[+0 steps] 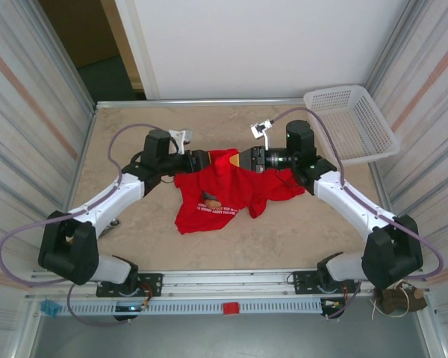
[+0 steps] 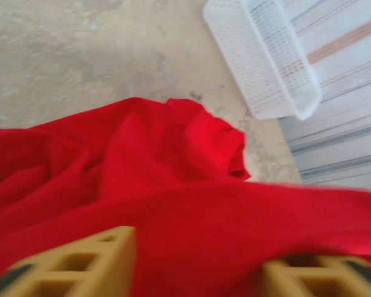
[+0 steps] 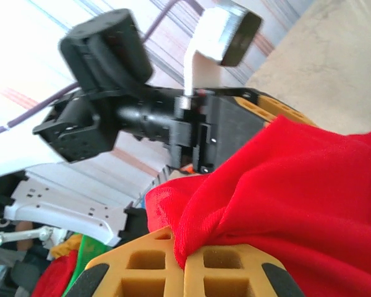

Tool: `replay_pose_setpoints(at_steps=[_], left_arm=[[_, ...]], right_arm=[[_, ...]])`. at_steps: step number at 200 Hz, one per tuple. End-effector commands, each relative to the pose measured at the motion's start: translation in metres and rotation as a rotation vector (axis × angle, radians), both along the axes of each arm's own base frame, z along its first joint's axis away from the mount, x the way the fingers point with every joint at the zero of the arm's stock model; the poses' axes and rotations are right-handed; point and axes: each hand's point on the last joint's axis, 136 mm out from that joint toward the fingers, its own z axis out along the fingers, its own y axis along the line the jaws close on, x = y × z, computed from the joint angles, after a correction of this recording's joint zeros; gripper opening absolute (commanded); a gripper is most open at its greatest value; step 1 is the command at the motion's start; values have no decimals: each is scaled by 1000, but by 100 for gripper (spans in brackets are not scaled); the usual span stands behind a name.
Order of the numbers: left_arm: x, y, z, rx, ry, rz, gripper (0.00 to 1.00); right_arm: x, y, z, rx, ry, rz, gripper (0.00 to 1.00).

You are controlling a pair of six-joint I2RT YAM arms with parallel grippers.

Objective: Fold the inside-out t-shirt

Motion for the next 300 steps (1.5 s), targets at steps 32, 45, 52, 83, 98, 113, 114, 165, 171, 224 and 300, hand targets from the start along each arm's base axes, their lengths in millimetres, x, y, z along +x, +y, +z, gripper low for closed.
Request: replay_pose_setpoints(at_steps=[32, 45, 52, 83, 98, 113, 114, 165, 171, 224, 300], left_arm=[[-16, 27, 47, 82, -154, 40, 67], [-30, 27, 60, 48, -184, 27, 67], [-39, 24, 68, 18, -207, 8, 68], [-70, -5, 90, -98, -257, -87, 70], [-76, -22, 87, -132, -244, -114, 70], [-75, -36, 84, -146, -239, -128, 70], [-75, -38, 83, -145, -238, -130, 70], [-43, -69, 85, -179, -229, -148, 59], [-42, -73, 87, -188, -229, -161, 49], [-36, -67, 110, -168, -232, -126, 0], [-40, -54, 182, -134, -169, 72, 0]], right_arm=[[10, -10, -8, 32, 35, -5, 0], [14, -11, -13, 24, 45, -19, 0], [15, -11, -16, 20, 49, -23, 0], [21, -11, -24, 9, 64, -43, 0], [23, -11, -26, 8, 69, -48, 0], [24, -11, -27, 7, 74, -51, 0], [24, -11, -27, 7, 73, -52, 0], [24, -12, -27, 6, 69, -62, 0], [25, -13, -27, 5, 69, -67, 0], [56, -48, -45, -18, 146, -249, 54], [14, -64, -4, -255, -22, -589, 60]])
